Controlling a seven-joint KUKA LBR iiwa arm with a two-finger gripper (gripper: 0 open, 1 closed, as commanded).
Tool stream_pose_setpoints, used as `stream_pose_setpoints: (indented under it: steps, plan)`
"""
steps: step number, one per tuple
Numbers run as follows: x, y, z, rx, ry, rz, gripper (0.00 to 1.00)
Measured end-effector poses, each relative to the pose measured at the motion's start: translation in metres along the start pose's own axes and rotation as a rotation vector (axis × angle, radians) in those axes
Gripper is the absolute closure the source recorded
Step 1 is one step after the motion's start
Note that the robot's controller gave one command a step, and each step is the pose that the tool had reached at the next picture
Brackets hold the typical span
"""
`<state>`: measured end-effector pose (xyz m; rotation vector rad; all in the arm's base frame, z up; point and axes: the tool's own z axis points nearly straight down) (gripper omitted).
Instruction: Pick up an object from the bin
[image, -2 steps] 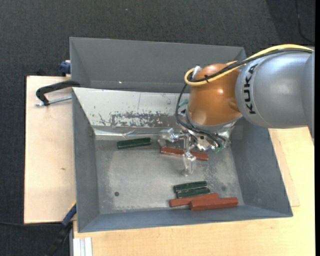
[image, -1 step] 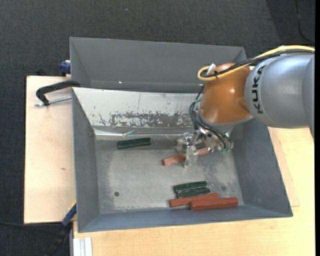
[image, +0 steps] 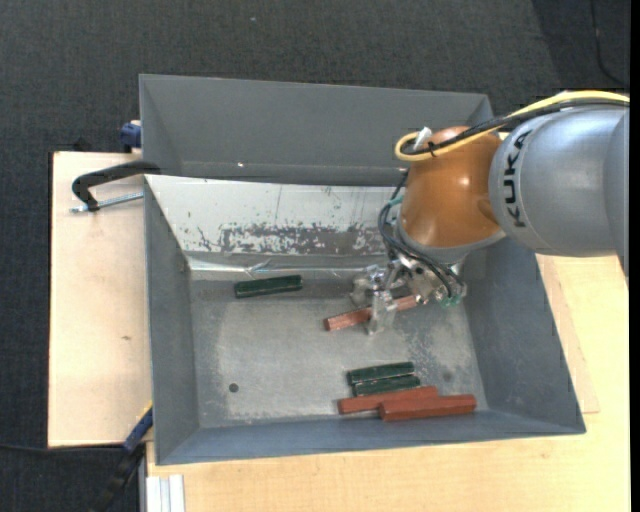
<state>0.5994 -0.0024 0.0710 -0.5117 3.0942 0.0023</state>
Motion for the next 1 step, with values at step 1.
stream_pose_setpoints:
  steps: [1]
  plan:
    - [0.0157, 0.0256, -0.1532, 0.001, -0.001, -0.029, 1.00]
